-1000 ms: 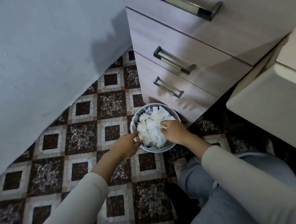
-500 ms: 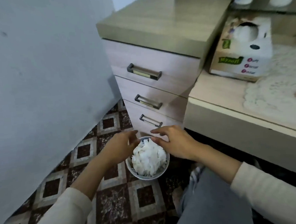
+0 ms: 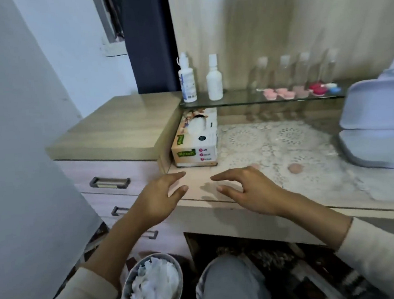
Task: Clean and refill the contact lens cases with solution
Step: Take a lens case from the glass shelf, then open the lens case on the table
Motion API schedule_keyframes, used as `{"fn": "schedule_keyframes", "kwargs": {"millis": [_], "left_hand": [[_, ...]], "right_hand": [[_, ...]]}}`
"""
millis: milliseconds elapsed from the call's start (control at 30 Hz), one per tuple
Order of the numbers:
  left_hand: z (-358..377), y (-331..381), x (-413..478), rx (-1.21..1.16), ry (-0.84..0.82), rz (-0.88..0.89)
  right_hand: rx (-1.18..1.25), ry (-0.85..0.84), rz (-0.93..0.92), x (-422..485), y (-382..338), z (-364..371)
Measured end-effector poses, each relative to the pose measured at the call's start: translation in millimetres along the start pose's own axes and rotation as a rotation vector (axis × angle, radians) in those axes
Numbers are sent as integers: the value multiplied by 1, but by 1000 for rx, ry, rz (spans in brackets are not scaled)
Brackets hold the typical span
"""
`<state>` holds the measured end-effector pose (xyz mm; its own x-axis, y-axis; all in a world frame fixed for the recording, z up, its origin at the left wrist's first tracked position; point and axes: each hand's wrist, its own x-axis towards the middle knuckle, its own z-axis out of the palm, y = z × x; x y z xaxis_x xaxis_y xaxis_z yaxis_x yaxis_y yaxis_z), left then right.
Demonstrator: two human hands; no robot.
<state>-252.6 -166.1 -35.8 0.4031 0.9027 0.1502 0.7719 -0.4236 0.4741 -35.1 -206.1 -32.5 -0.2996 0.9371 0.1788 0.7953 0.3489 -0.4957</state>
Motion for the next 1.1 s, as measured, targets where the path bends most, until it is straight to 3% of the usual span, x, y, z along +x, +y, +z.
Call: {"fn": "schedule_keyframes", "kwargs": {"millis": [333,600,900,1100], "left_hand": [[42,77,78,-24,-120,182],[55,100,133,-107,-39,156],[53,91,182,-214,181,13],[42,73,221,-245,460,-26]], "right_hand": [[-146,144,334,-51,103,-62],[-134,190,421,-64,147,-67],[-207,233,332,-64,164,-57],[-215,243,334,-64,170,-52]]}}
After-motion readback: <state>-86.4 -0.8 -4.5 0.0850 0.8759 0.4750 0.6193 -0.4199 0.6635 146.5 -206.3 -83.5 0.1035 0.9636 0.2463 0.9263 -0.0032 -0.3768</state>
